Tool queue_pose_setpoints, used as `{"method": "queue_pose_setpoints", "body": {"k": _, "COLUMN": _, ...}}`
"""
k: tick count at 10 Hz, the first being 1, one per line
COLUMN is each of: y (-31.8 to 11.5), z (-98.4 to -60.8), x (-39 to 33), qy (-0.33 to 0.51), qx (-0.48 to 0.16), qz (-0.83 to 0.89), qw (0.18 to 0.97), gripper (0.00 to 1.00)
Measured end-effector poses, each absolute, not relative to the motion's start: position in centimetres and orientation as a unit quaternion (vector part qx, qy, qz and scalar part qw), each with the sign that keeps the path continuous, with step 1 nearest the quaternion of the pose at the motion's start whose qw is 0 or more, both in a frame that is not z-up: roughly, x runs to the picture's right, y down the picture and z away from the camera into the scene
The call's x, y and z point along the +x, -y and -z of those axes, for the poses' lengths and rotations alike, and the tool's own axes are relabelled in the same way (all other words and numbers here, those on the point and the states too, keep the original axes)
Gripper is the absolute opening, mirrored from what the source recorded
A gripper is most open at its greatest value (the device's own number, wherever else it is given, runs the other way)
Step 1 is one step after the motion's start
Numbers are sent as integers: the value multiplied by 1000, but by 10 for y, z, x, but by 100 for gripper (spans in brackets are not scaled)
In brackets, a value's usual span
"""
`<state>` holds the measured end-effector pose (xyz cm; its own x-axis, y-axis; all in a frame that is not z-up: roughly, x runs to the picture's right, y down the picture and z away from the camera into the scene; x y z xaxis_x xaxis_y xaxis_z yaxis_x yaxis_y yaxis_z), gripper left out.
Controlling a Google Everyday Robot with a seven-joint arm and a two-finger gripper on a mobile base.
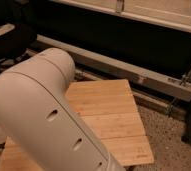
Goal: Stand the bottle upright
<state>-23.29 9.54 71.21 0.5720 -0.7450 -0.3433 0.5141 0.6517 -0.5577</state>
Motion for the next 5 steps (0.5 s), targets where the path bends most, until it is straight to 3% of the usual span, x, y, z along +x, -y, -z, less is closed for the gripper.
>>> {"method": "queue_pose_setpoints", "body": {"k": 5, "y": -95, "z": -712, "x": -233, "qy": -283, "qx": -205, "qz": 362, "qw": 864, "gripper": 12}}
